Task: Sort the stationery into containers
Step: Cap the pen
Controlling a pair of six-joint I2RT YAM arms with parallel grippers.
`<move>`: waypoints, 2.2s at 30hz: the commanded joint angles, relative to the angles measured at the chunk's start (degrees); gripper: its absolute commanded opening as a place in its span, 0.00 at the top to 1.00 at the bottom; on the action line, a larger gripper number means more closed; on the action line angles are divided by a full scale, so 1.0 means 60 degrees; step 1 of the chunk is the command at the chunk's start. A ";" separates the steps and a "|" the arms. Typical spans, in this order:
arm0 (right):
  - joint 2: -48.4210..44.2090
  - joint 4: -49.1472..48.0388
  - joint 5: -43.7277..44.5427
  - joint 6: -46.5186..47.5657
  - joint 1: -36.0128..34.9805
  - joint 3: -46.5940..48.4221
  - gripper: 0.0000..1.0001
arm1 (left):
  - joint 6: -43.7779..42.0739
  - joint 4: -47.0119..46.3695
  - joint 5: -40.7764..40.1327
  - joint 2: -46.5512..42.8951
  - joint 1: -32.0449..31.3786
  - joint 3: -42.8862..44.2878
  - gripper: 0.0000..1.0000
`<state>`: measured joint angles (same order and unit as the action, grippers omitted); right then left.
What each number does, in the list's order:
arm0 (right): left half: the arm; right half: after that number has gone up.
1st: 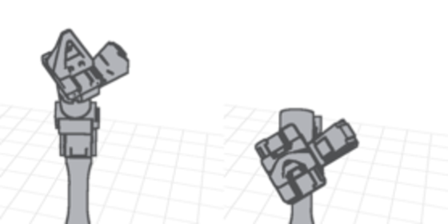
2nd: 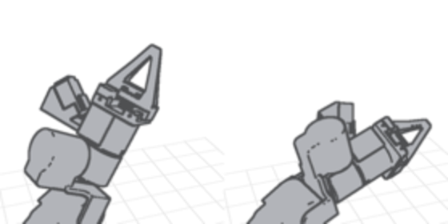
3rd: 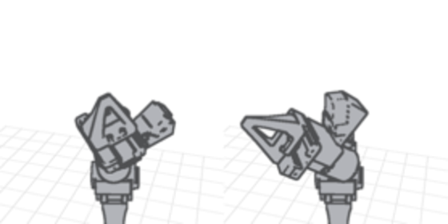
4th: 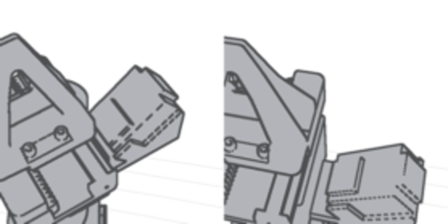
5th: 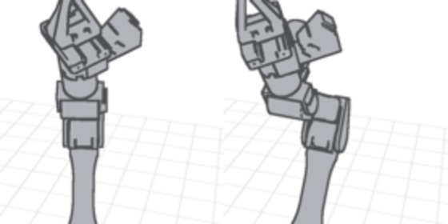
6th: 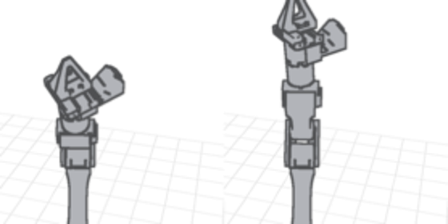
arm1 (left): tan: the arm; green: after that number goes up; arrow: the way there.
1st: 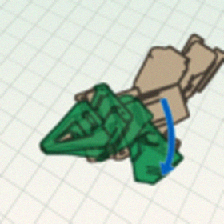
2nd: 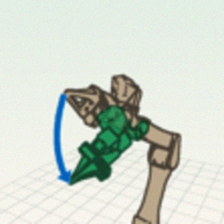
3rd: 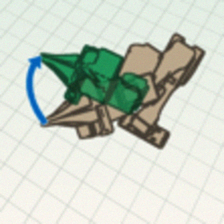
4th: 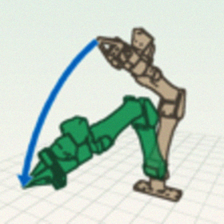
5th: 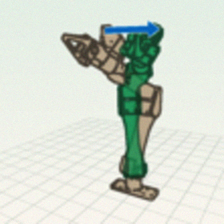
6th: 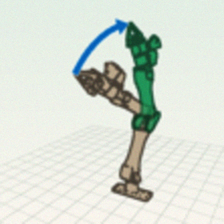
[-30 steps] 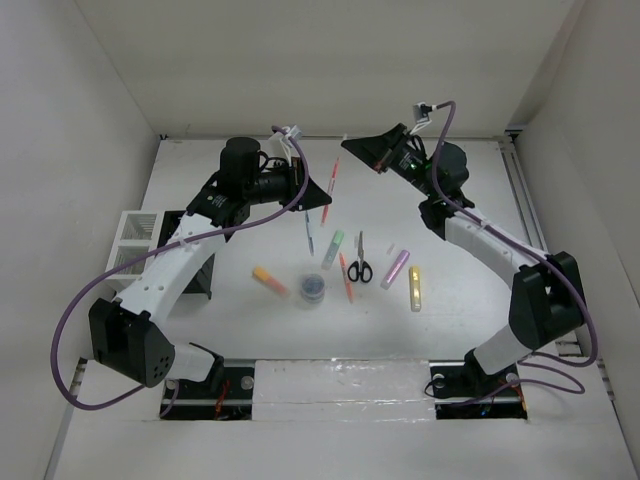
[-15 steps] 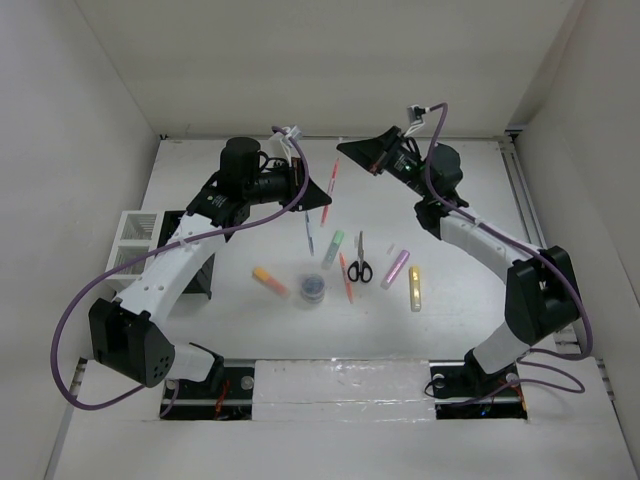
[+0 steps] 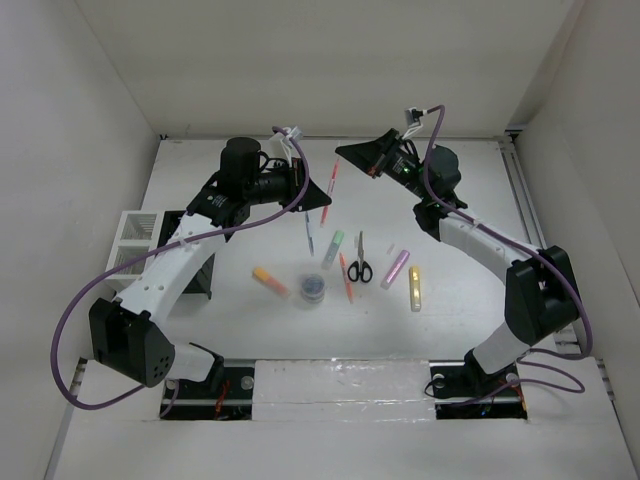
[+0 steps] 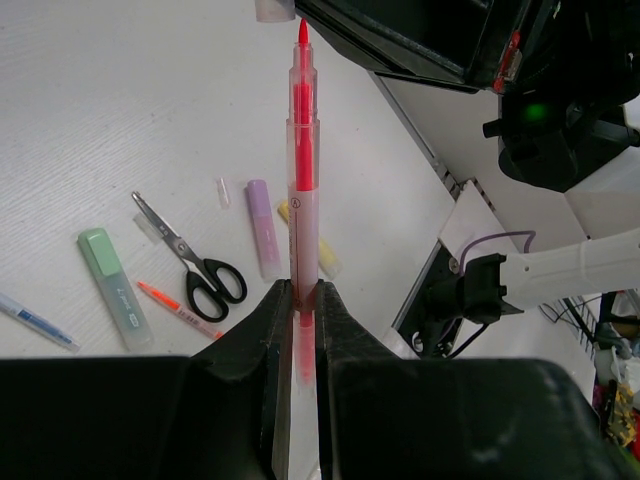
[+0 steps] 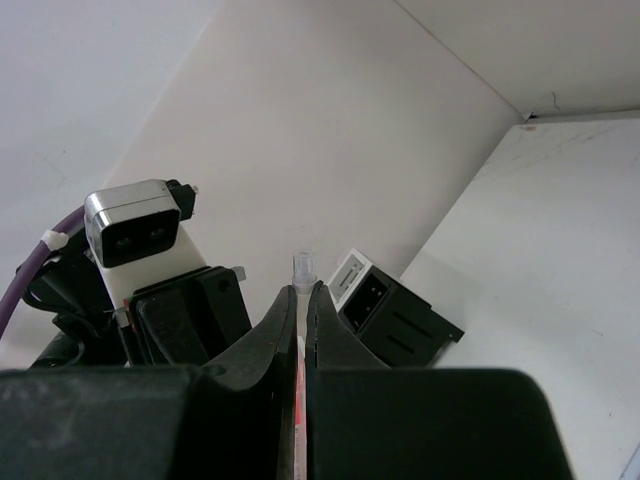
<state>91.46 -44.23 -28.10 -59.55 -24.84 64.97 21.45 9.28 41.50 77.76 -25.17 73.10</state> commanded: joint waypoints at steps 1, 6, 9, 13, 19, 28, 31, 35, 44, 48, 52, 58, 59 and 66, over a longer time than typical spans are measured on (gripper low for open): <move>-0.0170 -0.0686 -0.0136 0.0169 -0.0079 0.0041 1.00 | -0.0177 -0.0199 0.0101 -0.0098 0.0005 0.0385 1.00; -0.0170 -0.0685 -0.0136 0.0169 -0.0079 0.0041 1.00 | -0.0177 -0.0199 0.0101 -0.0098 0.0005 0.0385 1.00; -0.0170 -0.0773 -0.0136 0.0082 0.0008 0.0129 1.00 | -0.0177 -0.0199 0.0101 -0.0098 0.0005 0.0385 1.00; -0.0170 -0.0773 -0.0136 0.0081 0.0009 0.0129 1.00 | -0.0177 -0.0199 0.0101 -0.0098 0.0005 0.0385 1.00; -0.0170 -0.0773 -0.0049 -0.0007 0.0097 0.0129 1.00 | -0.0177 -0.0199 0.0101 -0.0098 0.0005 0.0385 1.00; -0.0258 -0.0686 0.0258 -0.0007 0.0185 0.0217 1.00 | -0.0177 -0.0199 0.0101 -0.0010 0.0005 0.0385 1.00; -0.0346 -0.0685 0.0376 -0.0007 0.0272 0.0129 1.00 | -0.0177 -0.0199 0.0101 -0.0010 0.0005 0.0385 1.00; -0.0346 -0.0685 0.0288 -0.0007 0.0273 0.0231 1.00 | -0.0177 -0.0199 0.0101 -0.0010 0.0005 0.0385 1.00; -0.0258 -0.0890 0.0025 -0.0095 0.0185 0.0056 1.00 | -0.0177 -0.0199 0.0101 -0.0010 0.0005 0.0385 1.00; -0.0258 -0.1080 -0.0063 -0.0095 0.0185 0.0055 1.00 | -0.0090 -0.0287 0.0101 -0.0010 0.0005 0.0297 1.00; -0.0258 -0.1081 -0.0151 -0.0095 0.0185 0.0055 1.00 | -0.0089 -0.0374 0.0101 0.0078 0.0005 0.0210 1.00; -0.0258 -0.1081 -0.0239 -0.0095 0.0097 -0.0032 1.00 | -0.0001 -0.0462 0.0013 0.0078 0.0093 0.0209 1.00; -0.0258 -0.1081 -0.0239 -0.0095 0.0097 -0.0032 1.00 | -0.0001 -0.0462 0.0013 0.0078 0.0093 0.0209 1.00; -0.0346 -0.0965 -0.0239 -0.0095 0.0009 -0.0135 1.00 | -0.0001 -0.0462 0.0013 0.0078 0.0093 0.0209 1.00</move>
<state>91.44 -46.52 -28.60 -60.23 -24.40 64.25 21.52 9.17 41.12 78.63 -25.02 73.10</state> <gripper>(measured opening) 0.043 0.043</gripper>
